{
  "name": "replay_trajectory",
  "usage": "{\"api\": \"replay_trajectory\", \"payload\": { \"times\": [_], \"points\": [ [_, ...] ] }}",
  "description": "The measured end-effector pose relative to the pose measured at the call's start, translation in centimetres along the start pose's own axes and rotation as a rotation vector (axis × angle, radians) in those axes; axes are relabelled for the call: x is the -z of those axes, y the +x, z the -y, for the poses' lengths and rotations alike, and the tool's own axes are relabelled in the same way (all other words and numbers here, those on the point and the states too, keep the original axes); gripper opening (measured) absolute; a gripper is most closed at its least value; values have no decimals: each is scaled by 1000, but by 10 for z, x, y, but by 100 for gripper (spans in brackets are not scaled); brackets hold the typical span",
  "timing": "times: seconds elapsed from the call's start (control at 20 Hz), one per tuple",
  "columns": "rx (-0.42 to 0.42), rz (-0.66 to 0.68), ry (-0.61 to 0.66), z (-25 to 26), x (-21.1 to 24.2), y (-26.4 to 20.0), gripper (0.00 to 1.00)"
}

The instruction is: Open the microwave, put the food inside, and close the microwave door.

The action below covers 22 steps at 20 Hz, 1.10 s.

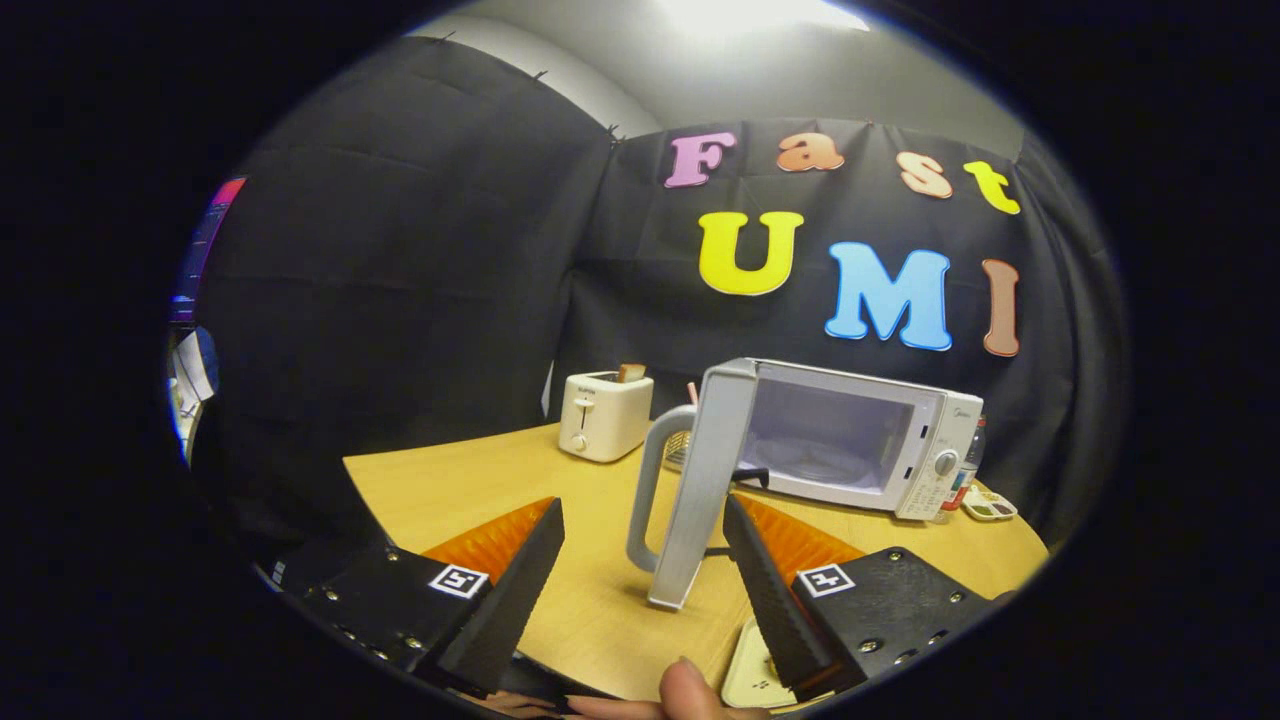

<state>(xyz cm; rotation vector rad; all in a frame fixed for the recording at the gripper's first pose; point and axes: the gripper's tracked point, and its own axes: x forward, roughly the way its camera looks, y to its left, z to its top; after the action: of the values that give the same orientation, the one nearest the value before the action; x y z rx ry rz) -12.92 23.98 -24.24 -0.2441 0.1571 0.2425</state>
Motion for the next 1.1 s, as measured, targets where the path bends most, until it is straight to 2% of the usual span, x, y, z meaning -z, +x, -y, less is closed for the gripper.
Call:
{"api": "replay_trajectory", "payload": {
  "times": [0.2, 0.35, 0.5, 0.7, 1.0, 1.1],
  "points": [
    [-25, 29, -56, 48, 16, -27, 97],
    [-89, 28, -31, 69, 30, -40, 97],
    [-163, -59, 33, 90, 60, -50, 97],
    [-182, -179, 17, 122, 104, -54, 97],
    [-276, -305, 48, 123, 145, -49, 97],
    [-283, -335, 37, 124, 153, -48, 97]
  ]
}}
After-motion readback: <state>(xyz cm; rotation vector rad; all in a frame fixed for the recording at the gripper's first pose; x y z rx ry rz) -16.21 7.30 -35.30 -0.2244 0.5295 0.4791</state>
